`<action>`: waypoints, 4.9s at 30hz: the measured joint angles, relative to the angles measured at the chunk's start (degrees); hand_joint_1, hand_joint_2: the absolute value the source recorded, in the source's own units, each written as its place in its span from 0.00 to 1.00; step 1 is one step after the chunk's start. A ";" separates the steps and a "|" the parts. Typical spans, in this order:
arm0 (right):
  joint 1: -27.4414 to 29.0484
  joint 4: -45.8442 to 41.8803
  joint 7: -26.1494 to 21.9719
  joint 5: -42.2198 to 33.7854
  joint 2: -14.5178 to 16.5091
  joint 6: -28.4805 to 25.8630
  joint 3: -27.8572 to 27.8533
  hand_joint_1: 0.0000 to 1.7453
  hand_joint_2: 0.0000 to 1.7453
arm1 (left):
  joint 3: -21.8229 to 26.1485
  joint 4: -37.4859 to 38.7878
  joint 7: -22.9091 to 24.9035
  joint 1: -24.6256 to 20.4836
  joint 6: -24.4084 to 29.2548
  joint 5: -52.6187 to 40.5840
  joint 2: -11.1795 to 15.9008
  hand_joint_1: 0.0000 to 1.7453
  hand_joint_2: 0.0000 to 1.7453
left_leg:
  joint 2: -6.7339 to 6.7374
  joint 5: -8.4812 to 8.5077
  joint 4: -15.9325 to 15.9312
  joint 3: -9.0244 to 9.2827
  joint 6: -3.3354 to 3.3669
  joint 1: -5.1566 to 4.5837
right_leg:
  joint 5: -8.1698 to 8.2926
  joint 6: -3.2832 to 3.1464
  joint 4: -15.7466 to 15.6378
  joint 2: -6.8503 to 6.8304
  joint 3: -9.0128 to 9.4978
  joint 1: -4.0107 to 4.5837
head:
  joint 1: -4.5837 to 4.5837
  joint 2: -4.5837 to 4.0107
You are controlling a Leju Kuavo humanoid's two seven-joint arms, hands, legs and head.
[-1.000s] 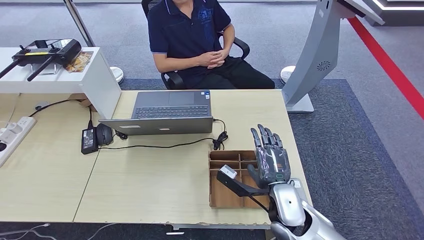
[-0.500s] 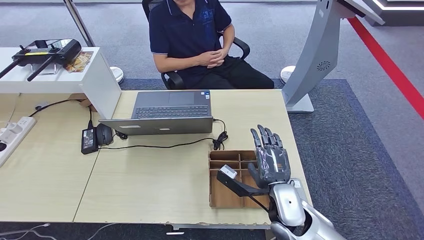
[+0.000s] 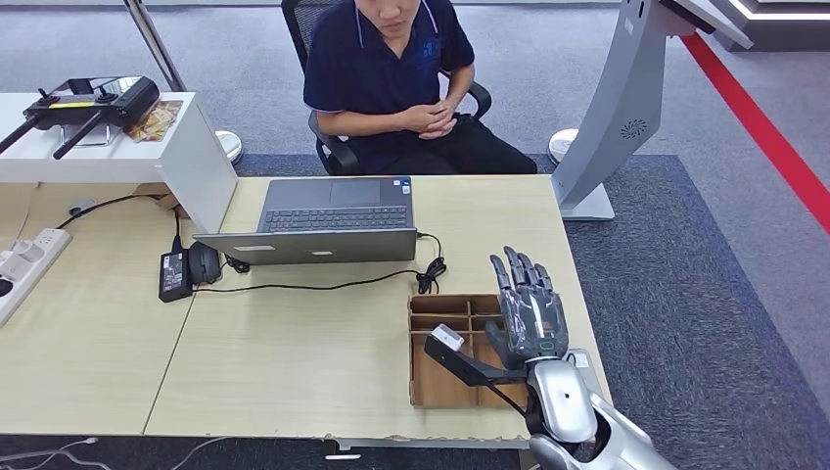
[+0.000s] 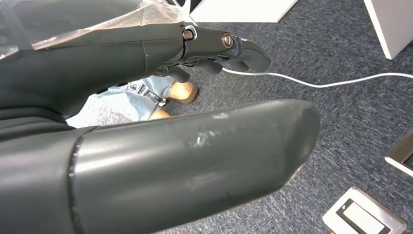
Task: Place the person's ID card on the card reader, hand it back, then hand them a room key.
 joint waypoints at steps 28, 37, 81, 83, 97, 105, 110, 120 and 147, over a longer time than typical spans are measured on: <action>-0.09 3.04 0.58 -1.46 0.00 -0.19 0.36 0.32 1.00 | 0.00 0.00 0.02 0.00 0.00 -0.61 0.00 0.00 0.00 | 0.00 0.00 0.00 0.00 0.00 0.00 | 0.00 0.00 0.00 0.00 0.00 0.00 | 0.00 0.00; -0.26 3.25 0.59 -1.50 0.00 -0.28 0.36 0.34 1.00 | 0.00 0.00 0.02 0.00 0.00 -0.97 0.00 0.00 0.00 | 0.00 0.00 0.00 0.00 0.00 0.00 | 0.00 0.00 0.00 0.00 0.00 0.00 | 0.00 0.00; -0.92 4.26 0.80 0.74 -0.26 -7.52 0.42 1.00 1.00 | 0.02 -0.02 -0.01 0.00 0.01 -2.93 0.00 0.00 0.00 | 0.01 0.00 0.00 0.00 0.00 0.00 | 0.00 0.00 0.00 0.00 -0.03 0.00 | 0.00 0.00; -0.84 4.31 0.79 1.08 -0.27 -8.57 0.13 1.00 1.00 | 0.02 -0.02 -0.01 0.00 0.00 -3.00 0.00 0.00 0.00 | 0.01 0.00 0.00 -0.01 0.00 0.00 | 0.00 0.00 0.00 0.00 -0.04 0.00 | 0.00 0.00; 0.88 4.34 0.85 6.57 0.10 -22.70 -3.13 1.00 1.00 | 0.02 -0.02 -0.02 -0.09 0.00 -3.79 -0.08 0.00 0.00 | 0.01 0.00 0.00 -0.01 0.00 0.00 | 0.00 0.00 0.00 0.01 -0.04 0.00 | 0.00 0.00; 1.80 3.79 -0.75 7.92 1.76 -27.69 -6.84 1.00 1.00 | 0.02 -0.02 0.02 -0.19 0.00 -4.10 -0.36 0.00 0.00 | 0.01 0.00 0.00 -0.01 0.00 0.00 | 0.00 0.00 0.00 0.01 -0.04 0.00 | 0.01 0.00; 2.21 3.19 -5.62 7.13 4.12 -27.71 -10.43 1.00 1.00 | 0.00 -0.02 0.18 -0.27 -0.06 -4.34 -0.52 0.00 0.00 | 0.01 0.00 0.00 -0.01 0.00 0.01 | 0.00 0.00 0.01 0.01 -0.04 0.01 | -0.01 0.00; 2.58 2.92 -14.16 5.43 10.26 -27.71 -18.09 1.00 1.00 | 0.00 -0.02 0.61 -0.50 -0.37 -4.53 -0.91 0.00 0.00 | 0.01 0.00 0.00 -0.01 0.00 0.01 | 0.00 0.00 0.01 0.01 -0.04 0.01 | 0.00 0.00; 4.21 3.10 -16.46 6.44 15.73 -27.71 -25.42 0.00 0.00 | -0.46 -0.02 0.76 -0.73 -0.61 -4.77 -0.92 0.00 0.00 | 0.02 0.00 0.00 -0.08 0.00 0.01 | -0.01 0.00 0.00 0.01 -0.12 0.01 | 0.00 0.00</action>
